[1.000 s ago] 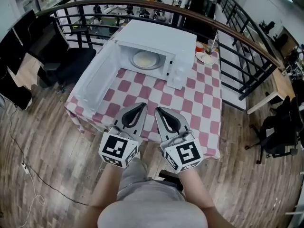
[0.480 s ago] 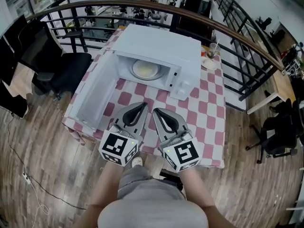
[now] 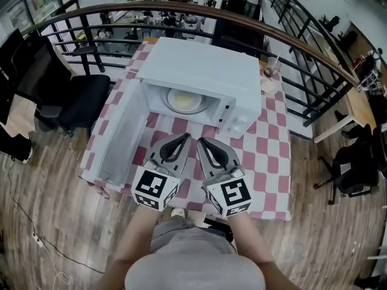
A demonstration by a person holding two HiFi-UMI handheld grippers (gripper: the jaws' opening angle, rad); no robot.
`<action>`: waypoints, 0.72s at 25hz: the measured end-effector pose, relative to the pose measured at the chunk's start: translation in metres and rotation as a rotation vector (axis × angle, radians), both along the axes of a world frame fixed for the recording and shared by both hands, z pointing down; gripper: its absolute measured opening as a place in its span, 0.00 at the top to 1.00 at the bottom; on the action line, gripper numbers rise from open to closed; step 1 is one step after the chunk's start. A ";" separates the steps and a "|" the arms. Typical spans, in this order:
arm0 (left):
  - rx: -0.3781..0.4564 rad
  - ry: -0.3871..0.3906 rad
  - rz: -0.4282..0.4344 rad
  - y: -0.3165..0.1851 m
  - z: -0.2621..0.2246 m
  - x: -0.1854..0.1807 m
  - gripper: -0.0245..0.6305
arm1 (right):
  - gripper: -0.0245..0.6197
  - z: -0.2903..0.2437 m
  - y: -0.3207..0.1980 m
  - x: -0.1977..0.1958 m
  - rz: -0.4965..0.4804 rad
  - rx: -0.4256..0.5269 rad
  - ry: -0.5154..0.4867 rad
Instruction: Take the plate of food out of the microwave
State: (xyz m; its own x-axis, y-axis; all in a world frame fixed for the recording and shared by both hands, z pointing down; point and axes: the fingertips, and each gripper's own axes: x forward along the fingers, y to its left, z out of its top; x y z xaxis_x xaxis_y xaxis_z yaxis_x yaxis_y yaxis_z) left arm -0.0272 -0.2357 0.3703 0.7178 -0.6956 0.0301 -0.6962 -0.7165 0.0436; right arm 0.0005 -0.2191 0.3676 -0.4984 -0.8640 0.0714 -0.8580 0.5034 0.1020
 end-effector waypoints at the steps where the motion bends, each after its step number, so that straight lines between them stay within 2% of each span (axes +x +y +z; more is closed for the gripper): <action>1: -0.002 0.004 0.004 -0.005 0.001 0.000 0.96 | 0.92 0.002 -0.006 0.001 0.016 -0.007 0.002; 11: -0.026 0.069 0.019 -0.032 0.015 -0.009 0.94 | 0.92 0.021 -0.033 0.004 0.055 -0.046 -0.003; 12: -0.035 0.088 0.024 -0.033 0.016 -0.009 0.87 | 0.92 0.023 -0.035 0.004 0.056 -0.049 -0.002; 13: -0.044 0.108 0.032 -0.034 0.017 -0.010 0.74 | 0.92 0.025 -0.036 0.004 0.055 -0.052 -0.001; 15: -0.058 0.130 0.048 -0.035 0.020 -0.009 0.62 | 0.92 0.029 -0.038 0.003 0.050 -0.057 0.000; 18: -0.074 0.122 0.067 -0.038 0.027 -0.005 0.62 | 0.92 0.032 -0.042 0.005 0.052 -0.060 0.004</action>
